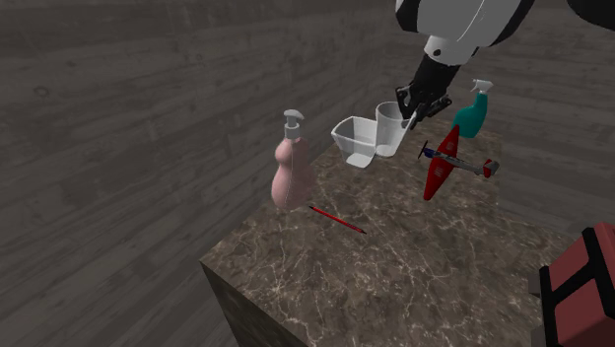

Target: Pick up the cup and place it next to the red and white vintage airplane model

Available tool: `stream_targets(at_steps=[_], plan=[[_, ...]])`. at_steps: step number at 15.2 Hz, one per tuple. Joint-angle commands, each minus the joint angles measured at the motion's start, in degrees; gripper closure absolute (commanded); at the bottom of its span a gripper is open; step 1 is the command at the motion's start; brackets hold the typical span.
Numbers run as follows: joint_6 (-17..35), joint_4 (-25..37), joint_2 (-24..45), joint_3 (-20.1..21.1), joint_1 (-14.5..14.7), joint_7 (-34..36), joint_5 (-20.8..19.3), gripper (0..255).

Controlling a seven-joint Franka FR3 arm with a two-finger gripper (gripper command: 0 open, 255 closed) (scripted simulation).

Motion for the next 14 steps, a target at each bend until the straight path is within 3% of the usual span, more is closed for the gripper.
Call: stream_targets(at_steps=[1, 2, 3, 14], plan=[[-4.07, 9.56, 5.64, 0.06, -1.88, -0.49, 0.0, 255], [-6.89, 16.21, 9.5, 0.15, -2.96, -0.48, -0.08, 255], [-12.31, 28.8, 16.63, 0.38, -4.53, 0.1, -0.35, 255], [-5.01, 22.56, 17.83, 0.65, -4.19, -1.41, 0.12, 255]])
